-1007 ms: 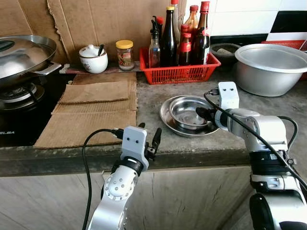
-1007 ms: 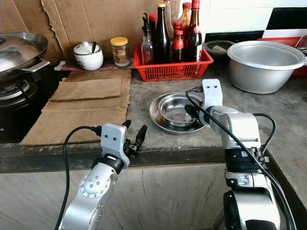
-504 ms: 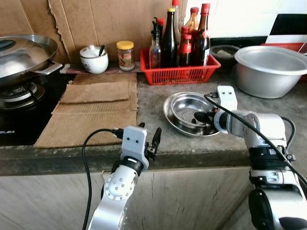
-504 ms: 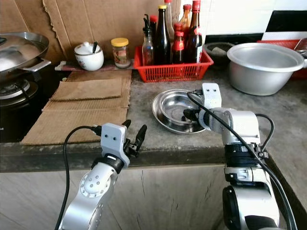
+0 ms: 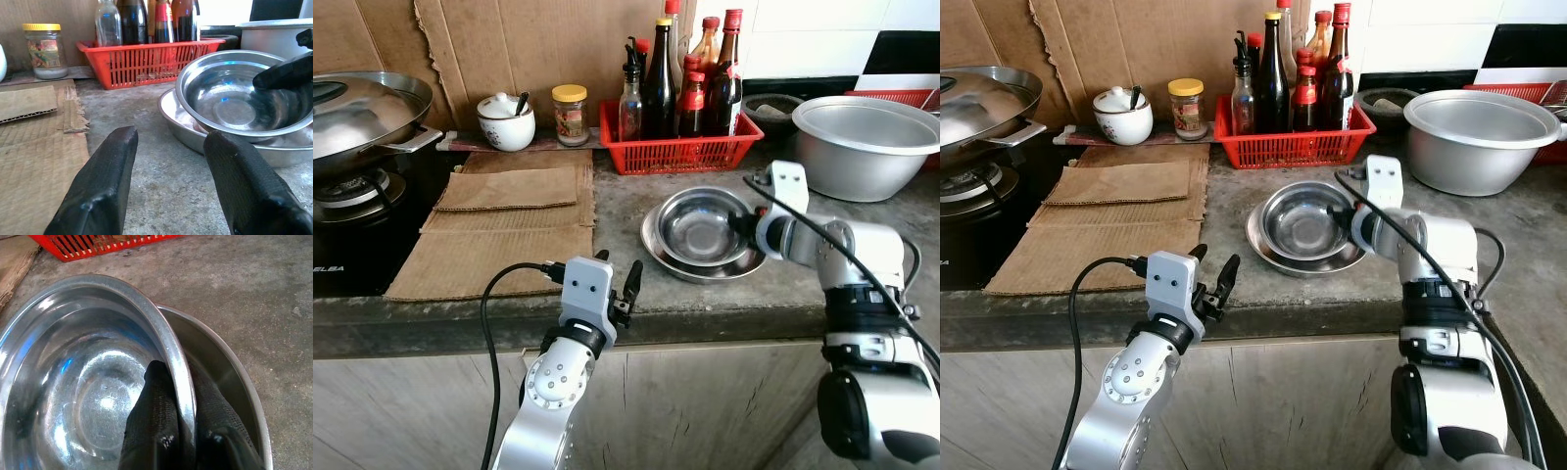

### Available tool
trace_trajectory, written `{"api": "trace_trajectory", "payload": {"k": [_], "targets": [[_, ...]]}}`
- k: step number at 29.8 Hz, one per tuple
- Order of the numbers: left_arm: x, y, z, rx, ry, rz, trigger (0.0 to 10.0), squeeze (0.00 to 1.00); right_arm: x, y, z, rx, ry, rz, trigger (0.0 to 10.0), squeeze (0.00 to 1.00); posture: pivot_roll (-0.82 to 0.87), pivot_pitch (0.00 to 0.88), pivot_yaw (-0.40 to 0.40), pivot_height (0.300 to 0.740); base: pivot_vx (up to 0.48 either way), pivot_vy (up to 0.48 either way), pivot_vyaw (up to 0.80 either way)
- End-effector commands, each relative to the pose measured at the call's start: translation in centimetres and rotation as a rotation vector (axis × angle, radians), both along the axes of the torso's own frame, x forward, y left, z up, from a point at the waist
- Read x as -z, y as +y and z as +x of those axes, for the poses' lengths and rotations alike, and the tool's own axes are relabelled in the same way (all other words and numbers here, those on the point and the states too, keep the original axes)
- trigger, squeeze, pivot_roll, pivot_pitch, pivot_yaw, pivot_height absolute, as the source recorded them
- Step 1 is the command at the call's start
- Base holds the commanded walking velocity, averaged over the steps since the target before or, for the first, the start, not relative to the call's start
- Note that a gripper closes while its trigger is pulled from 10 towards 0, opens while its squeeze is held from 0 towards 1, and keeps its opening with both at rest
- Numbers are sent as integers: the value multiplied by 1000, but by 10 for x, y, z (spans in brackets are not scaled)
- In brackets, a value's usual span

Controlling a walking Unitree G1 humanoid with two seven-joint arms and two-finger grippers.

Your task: Kitchen organization

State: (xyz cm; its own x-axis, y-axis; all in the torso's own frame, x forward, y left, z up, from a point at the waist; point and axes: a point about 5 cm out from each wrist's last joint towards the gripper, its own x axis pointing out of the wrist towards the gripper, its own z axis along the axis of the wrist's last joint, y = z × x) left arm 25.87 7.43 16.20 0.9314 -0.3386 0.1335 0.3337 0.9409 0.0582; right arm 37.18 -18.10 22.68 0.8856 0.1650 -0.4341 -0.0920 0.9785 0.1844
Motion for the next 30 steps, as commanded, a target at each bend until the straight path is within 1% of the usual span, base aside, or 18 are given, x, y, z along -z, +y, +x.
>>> {"api": "trace_trajectory", "payload": {"k": [1, 25, 26, 27, 28, 29, 30], "targets": [[-2, 0, 0, -4, -5, 4, 10000, 0, 26, -5, -4, 36, 116, -32, 0, 0, 28, 35, -36, 740, 0, 0, 0], [-2, 0, 0, -4, -4, 4, 10000, 0, 25, -5, -3, 43, 114, -24, 0, 0, 28, 35, -36, 740, 0, 0, 0], [-2, 0, 1, -6, -4, 2, 10000, 0, 14, 8, -4, 70, -29, 120, 0, 0, 26, 37, -27, 740, 0, 0, 0], [-2, 0, 1, -6, -4, 2, 10000, 0, 14, 8, -4, 70, -29, 120, 0, 0, 26, 37, -27, 740, 0, 0, 0], [-3, 1, 2, -7, -3, -1, 10000, 0, 1, 15, -10, 141, -195, 300, 0, 0, 26, 37, -27, 740, 0, 0, 0], [-3, 1, 2, -8, -3, -1, 10000, 0, -2, 16, -13, 160, -228, 340, 0, 0, 26, 37, -27, 740, 0, 0, 0], [-3, 1, 2, -8, -3, -1, 10000, 0, -2, 16, -13, 160, -228, 340, 0, 0, 26, 37, -27, 740, 0, 0, 0]]}}
